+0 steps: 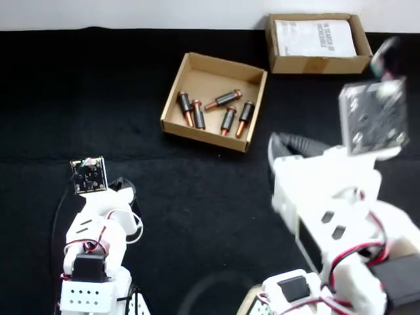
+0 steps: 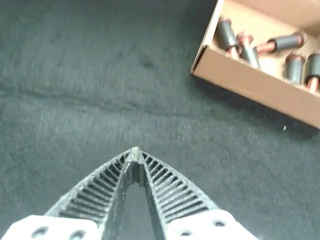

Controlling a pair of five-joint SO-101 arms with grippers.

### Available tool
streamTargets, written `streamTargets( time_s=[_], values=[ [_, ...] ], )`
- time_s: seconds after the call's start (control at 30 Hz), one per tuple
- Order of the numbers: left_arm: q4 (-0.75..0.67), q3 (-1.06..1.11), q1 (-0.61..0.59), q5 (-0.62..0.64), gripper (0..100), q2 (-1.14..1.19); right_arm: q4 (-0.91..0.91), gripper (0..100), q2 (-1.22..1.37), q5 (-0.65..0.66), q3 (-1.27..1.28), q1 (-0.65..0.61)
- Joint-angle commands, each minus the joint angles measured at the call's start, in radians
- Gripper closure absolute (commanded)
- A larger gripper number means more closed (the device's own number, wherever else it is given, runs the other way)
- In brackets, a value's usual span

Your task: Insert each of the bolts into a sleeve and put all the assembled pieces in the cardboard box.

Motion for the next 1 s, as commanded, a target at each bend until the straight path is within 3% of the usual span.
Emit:
streamTargets(
  time_s=[0.0, 0.13, 0.37, 0.57, 0.77, 0.97],
  values=[
    [0.068, 0.019, 0.010, -0.008, 99, -0.004, 0.002, 99.2, -0.168, 0.009, 0.314, 0.005],
    [0.104, 0.019, 0.008, -0.017, 99, -0.008, -0.093, 99.2, -0.314, 0.009, 0.564, 0.004],
    [0.167, 0.019, 0.002, -0.213, 99, -0.008, -0.360, 99.2, -0.541, 0.011, 0.998, 0.004],
    [0.313, 0.019, 0.007, -0.276, 99, -0.008, -0.536, 99.2, -0.727, 0.011, 1.336, 0.004],
    [0.373, 0.019, 0.004, -0.276, 99, -0.008, -0.604, 99.2, -0.920, 0.011, 1.590, 0.004],
    [0.427, 0.019, 0.004, -0.273, 99, -0.008, -0.544, 99.2, -0.992, 0.011, 1.782, 0.008]
  ],
)
